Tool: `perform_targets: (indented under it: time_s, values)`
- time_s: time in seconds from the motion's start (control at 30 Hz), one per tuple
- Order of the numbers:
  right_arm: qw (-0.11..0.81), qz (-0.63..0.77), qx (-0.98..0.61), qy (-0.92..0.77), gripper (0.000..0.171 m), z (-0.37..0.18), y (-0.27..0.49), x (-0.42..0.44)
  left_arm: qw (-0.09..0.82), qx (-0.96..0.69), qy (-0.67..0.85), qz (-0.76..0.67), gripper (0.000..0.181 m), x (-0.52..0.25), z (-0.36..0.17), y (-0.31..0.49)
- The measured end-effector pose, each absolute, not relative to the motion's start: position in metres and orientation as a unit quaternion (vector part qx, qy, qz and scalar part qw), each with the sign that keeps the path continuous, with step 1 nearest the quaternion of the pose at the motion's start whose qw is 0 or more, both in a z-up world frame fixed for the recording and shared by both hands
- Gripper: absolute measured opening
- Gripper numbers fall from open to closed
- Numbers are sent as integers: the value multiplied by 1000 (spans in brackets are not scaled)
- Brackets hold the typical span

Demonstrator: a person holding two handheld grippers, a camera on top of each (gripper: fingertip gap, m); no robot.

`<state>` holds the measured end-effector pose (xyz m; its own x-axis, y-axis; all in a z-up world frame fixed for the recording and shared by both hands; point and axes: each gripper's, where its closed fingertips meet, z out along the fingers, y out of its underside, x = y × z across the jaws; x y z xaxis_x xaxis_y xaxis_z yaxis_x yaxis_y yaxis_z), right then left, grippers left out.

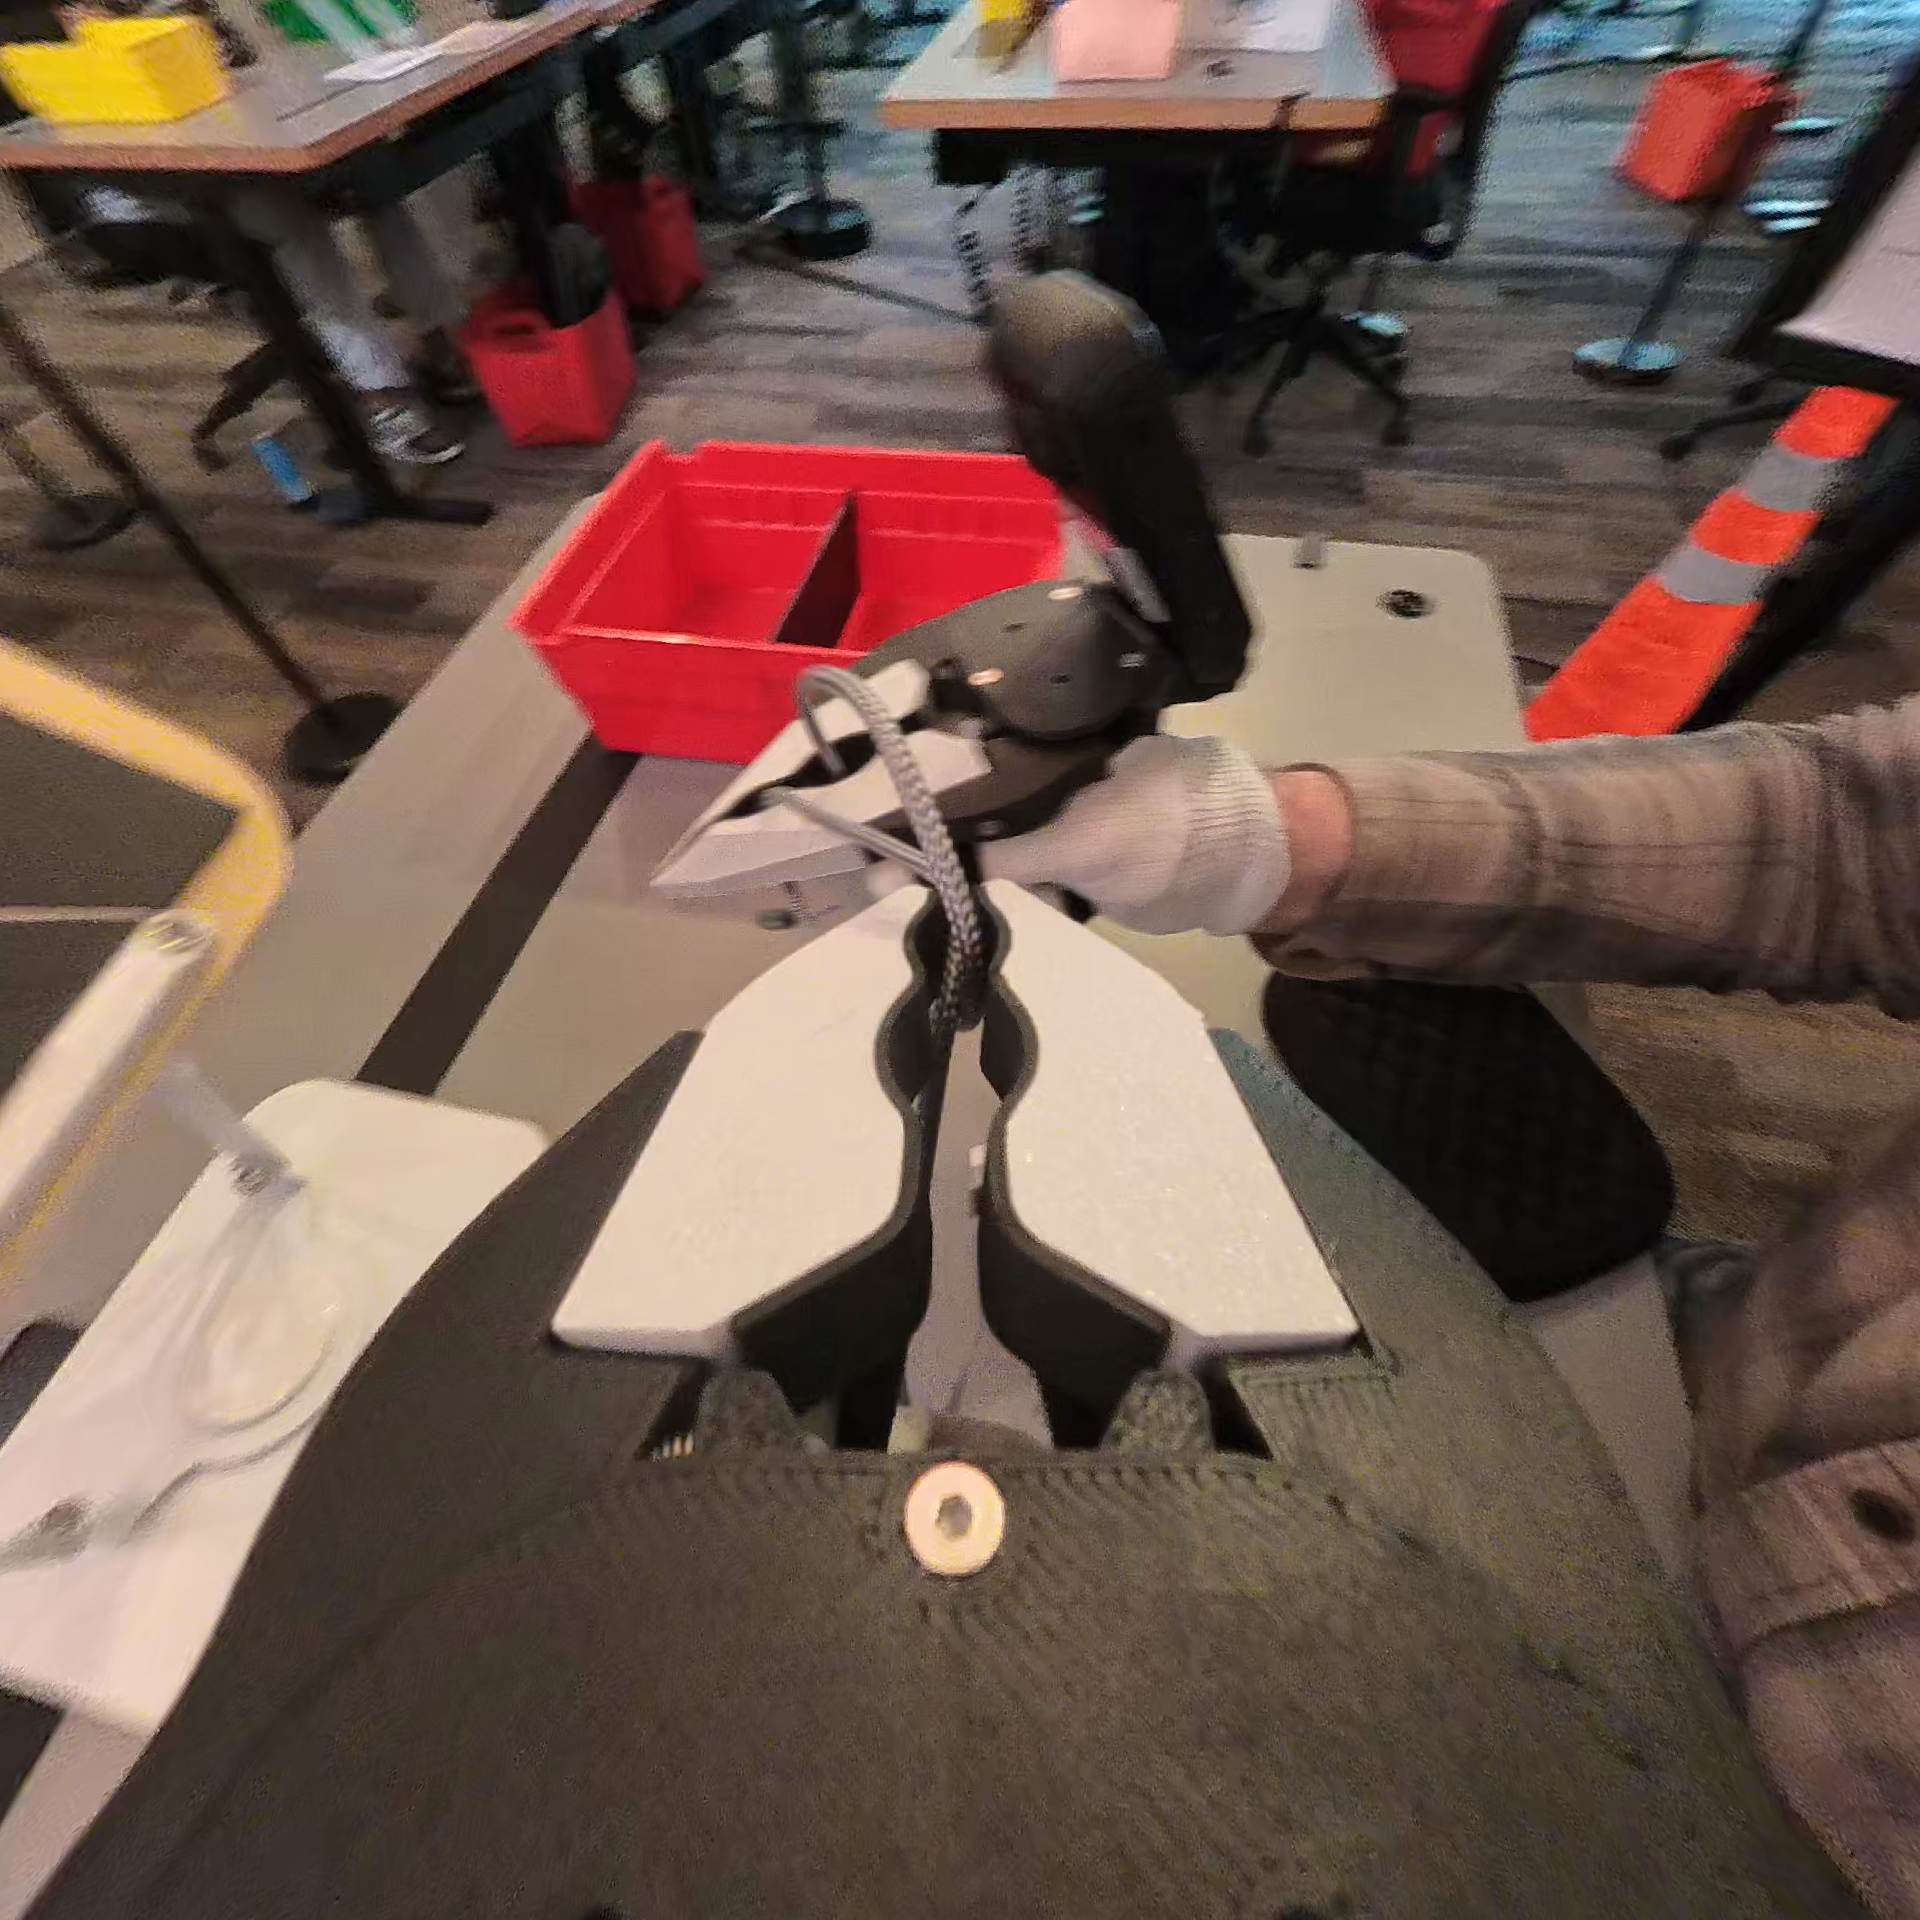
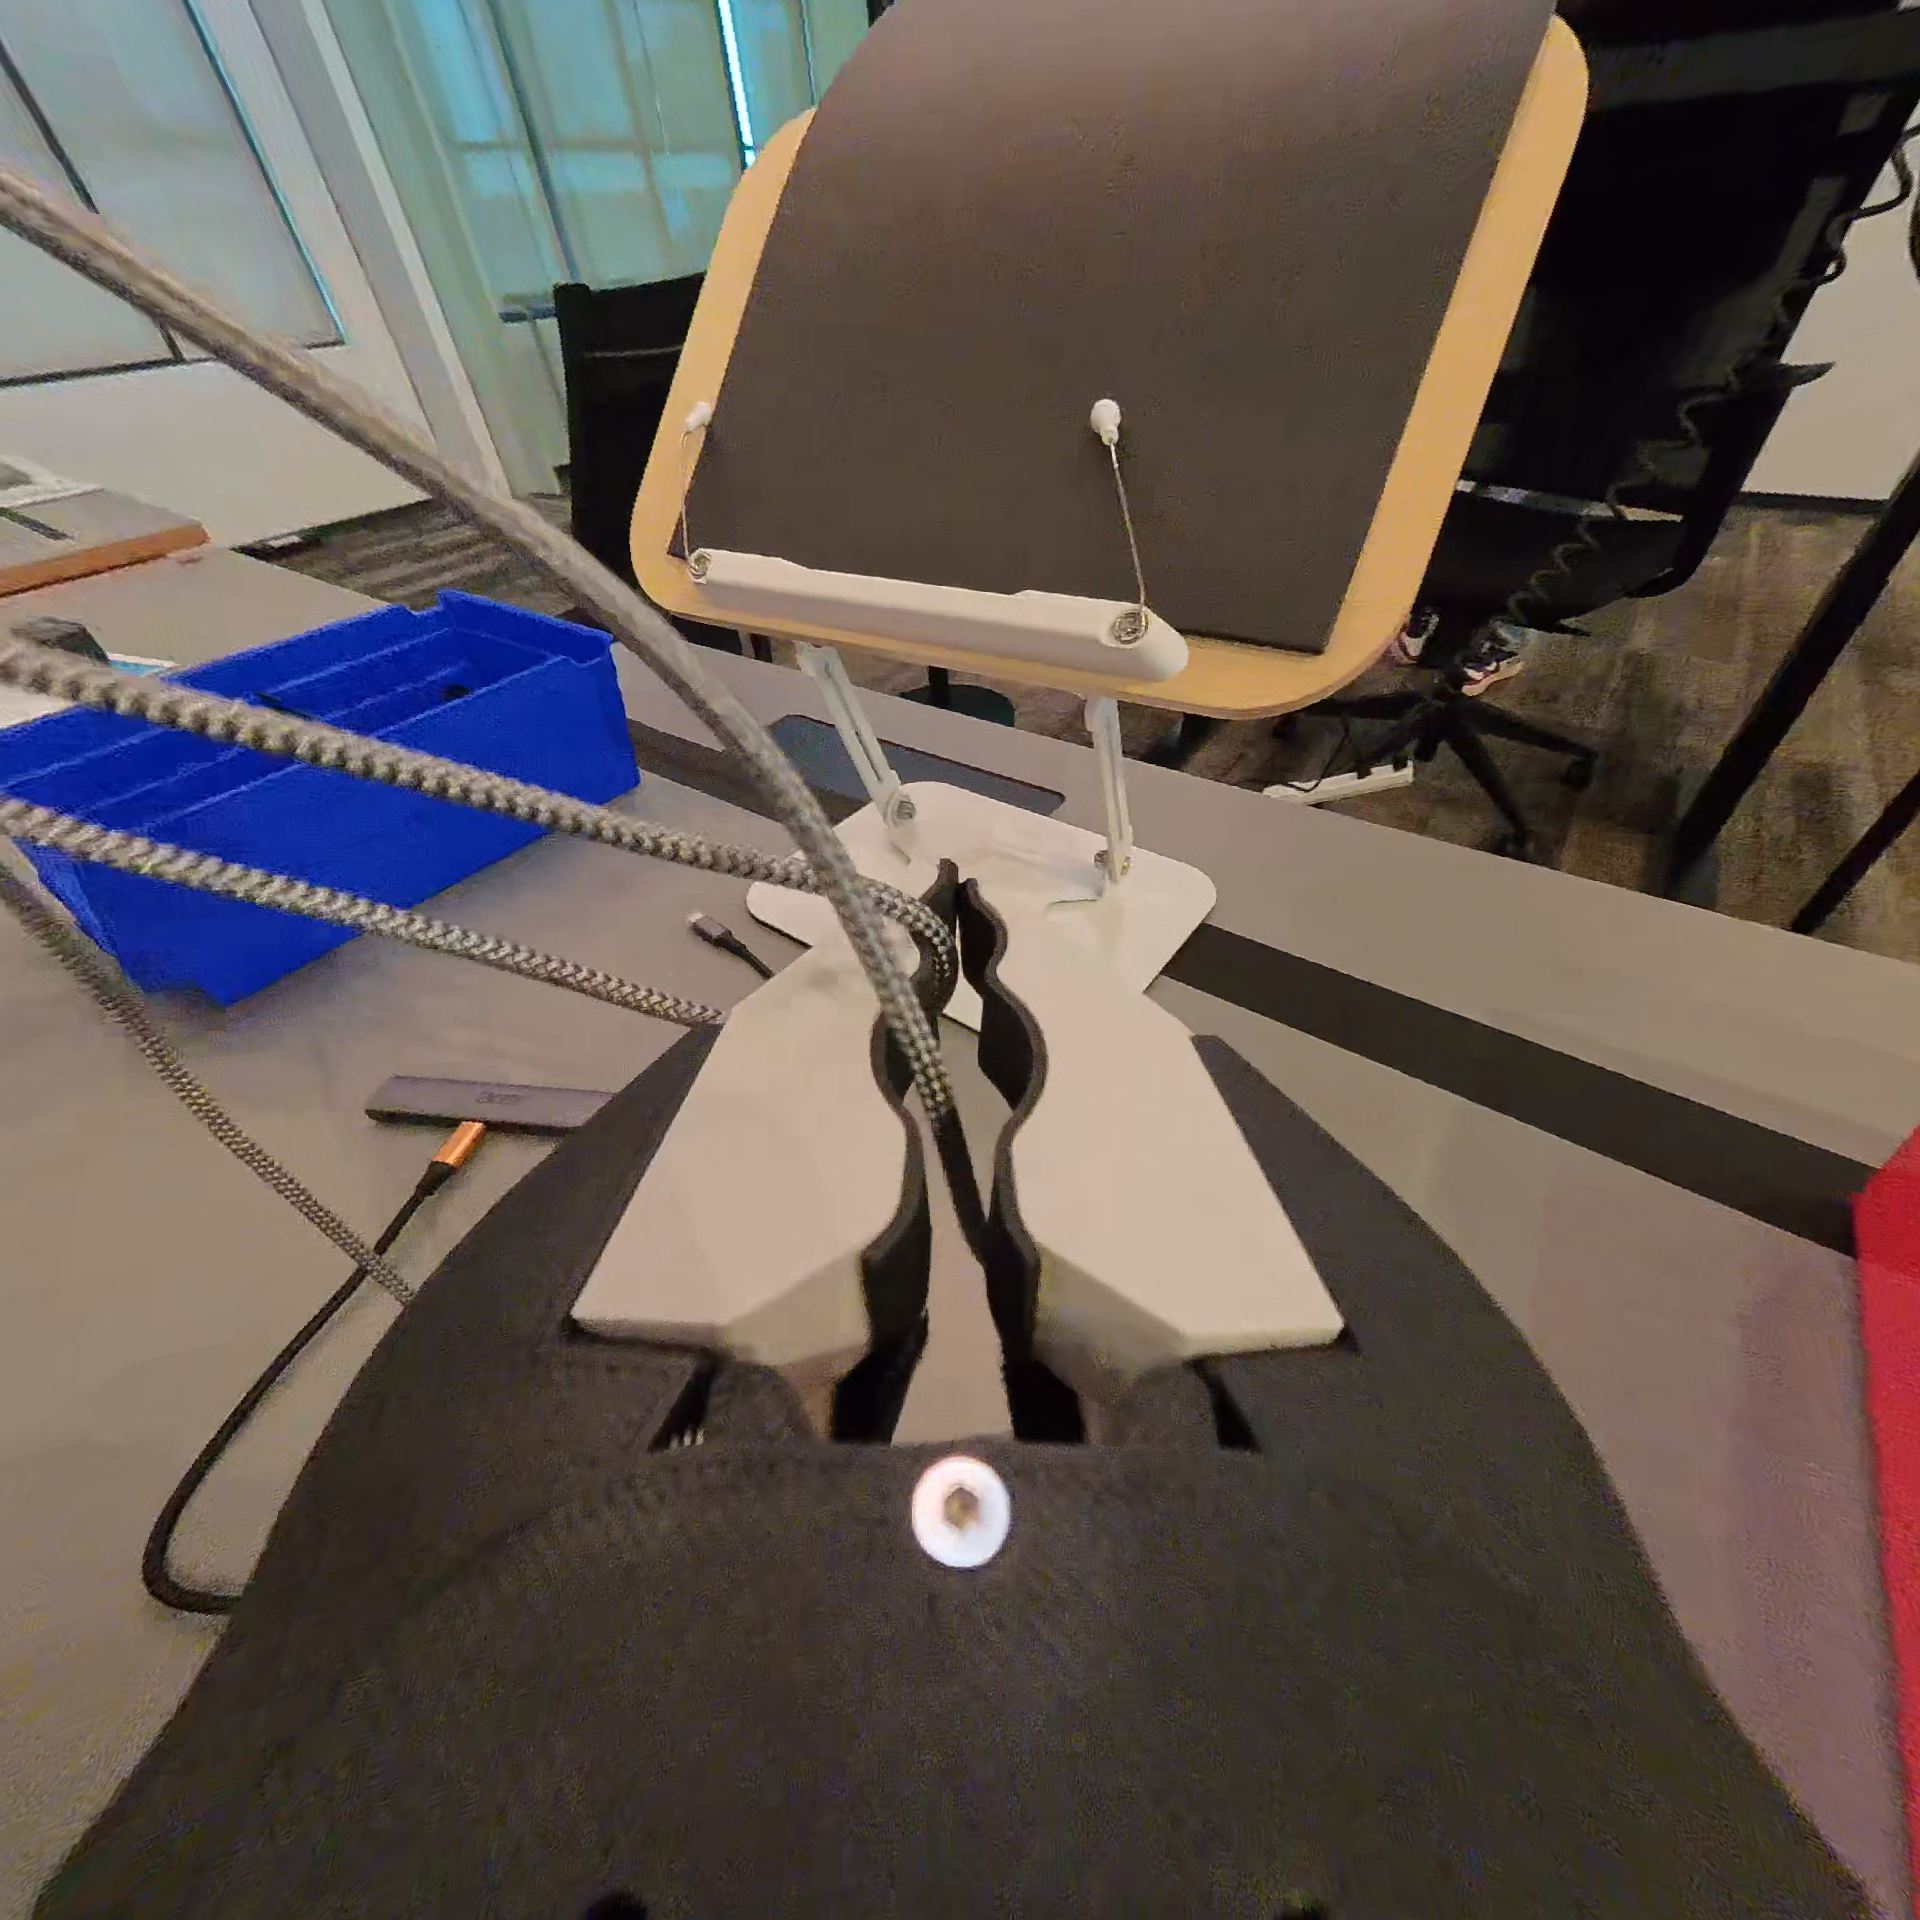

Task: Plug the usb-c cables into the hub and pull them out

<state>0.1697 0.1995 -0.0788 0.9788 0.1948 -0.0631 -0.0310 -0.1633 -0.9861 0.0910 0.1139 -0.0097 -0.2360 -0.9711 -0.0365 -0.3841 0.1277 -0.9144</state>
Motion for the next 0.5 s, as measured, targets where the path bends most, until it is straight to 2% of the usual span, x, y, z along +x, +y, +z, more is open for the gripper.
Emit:
perform_targets:
  time_s: [0.3, 0.4, 0.5]
  values:
    - [645, 55, -761, -30, 0, -90, 200, 194, 314, -494, 667, -462, 9, 86, -36, 84]
    - [641, 53, -766, 6, 0, -93, 200, 221, 289, -459, 661, -519, 5, 76, -35, 61]
    - [632, 73, -771, -27, 0, -94, 199, 214, 291, -462, 670, -502, 4, 76, -54, 59]
